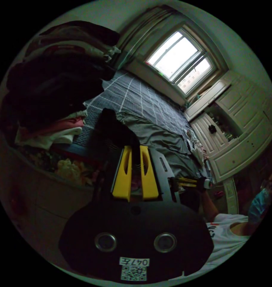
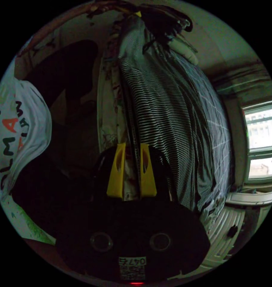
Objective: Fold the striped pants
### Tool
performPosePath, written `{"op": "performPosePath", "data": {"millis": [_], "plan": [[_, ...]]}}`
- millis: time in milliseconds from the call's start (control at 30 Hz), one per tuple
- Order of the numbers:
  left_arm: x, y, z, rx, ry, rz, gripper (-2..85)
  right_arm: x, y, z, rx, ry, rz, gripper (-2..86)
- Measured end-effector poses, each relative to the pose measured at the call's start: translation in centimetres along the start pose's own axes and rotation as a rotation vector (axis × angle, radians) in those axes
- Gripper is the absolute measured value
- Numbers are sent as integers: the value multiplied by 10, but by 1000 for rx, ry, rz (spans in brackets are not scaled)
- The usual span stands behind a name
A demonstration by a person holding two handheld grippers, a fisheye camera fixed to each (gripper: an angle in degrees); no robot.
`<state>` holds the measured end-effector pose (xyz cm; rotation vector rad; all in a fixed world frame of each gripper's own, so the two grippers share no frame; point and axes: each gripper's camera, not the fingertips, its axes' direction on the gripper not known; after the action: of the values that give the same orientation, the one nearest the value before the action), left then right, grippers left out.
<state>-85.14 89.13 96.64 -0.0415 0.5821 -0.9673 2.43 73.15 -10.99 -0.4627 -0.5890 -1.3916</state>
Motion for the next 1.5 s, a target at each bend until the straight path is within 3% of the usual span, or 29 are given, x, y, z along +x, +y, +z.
{"op": "performPosePath", "data": {"millis": [167, 367, 433, 567, 667, 833, 900, 967, 1033, 1200, 1300, 1500], "plan": [[-16, -14, -19, -23, -50, 7, 45, 4, 14, -10, 34, -37, -20, 2], [-34, -10, -7, -124, -144, 22, 47, 20, 77, -53, 167, -269, -14, 1], [-45, -2, 5, -166, -162, -6, 47, 25, 99, -40, 119, -366, -4, 2], [-63, 20, 18, -175, -143, -90, 46, 27, 140, -54, 51, -356, -10, 0], [-61, 32, 18, -141, -154, -105, 46, 44, 210, -107, 145, -164, 131, -3], [-37, 50, 29, -102, -232, -67, 47, 30, 404, -202, 354, 581, 585, 4], [-24, 56, 38, -100, -289, -31, 47, 27, 464, -206, 279, 639, 746, 5], [-6, 62, 54, -121, -350, 13, 47, 28, 522, -198, 178, 557, 896, 10], [8, 65, 65, -126, -370, 45, 48, 20, 597, -191, 208, 430, 1070, 28], [41, 77, 92, -113, -355, 68, 53, 7, 714, -174, 213, 337, 1251, 85], [56, 88, 108, -94, -317, 35, 56, 12, 776, -157, 154, 240, 1333, 91], [81, 122, 140, 33, -116, -115, 61, 18, 893, -147, 276, 139, 1534, 79]]}}
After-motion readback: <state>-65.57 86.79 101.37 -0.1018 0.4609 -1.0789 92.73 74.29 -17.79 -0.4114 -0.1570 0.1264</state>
